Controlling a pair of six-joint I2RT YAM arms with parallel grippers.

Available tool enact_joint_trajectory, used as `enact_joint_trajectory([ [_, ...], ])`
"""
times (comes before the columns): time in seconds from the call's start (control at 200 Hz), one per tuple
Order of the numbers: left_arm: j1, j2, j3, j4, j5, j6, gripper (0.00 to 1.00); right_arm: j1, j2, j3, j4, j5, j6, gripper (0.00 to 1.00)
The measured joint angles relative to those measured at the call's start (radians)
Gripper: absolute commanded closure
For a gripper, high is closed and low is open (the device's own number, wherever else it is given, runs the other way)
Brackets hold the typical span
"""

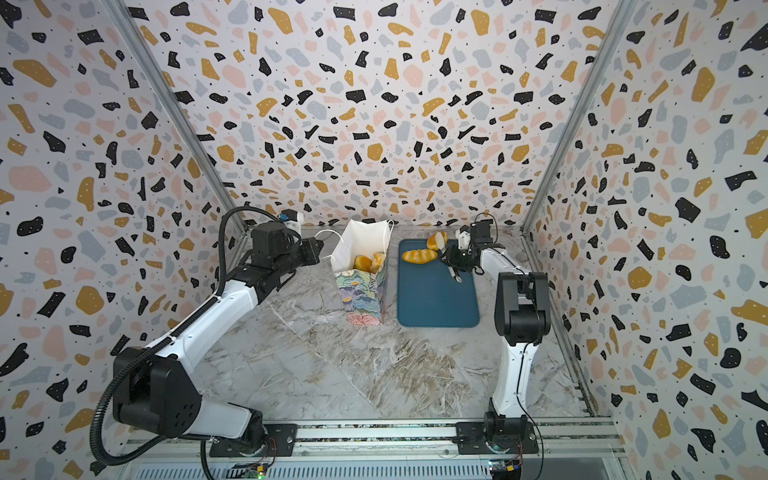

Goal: Place the fake bread into the paper bag
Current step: 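Close the tongs around the round yellow bun with the right gripper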

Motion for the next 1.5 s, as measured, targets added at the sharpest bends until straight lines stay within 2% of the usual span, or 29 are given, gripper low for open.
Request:
enact_joint_trajectory([
  [0.18, 0.000, 0.000, 0.000, -0.001, 0.000, 0.000, 1.00, 0.000, 0.021, 0.019, 0.000, -0.012, 0.010, 0.61],
  [0.45, 0.003, 0.000, 0.000, -0.002, 0.000, 0.000, 1.00, 0.000, 0.040, 0.042, 0.006, -0.034, 0.025, 0.68],
  [1.071, 0.004, 0.000, 0.000, -0.002, 0.001, 0.000, 1.00, 0.000, 0.105, 0.108, -0.004, -0.055, 0.028, 0.66],
  [1.502, 0.006, 0.000, 0.000, -0.002, 0.001, 0.000, 1.00, 0.000, 0.112, 0.119, -0.008, -0.063, 0.019, 0.80],
])
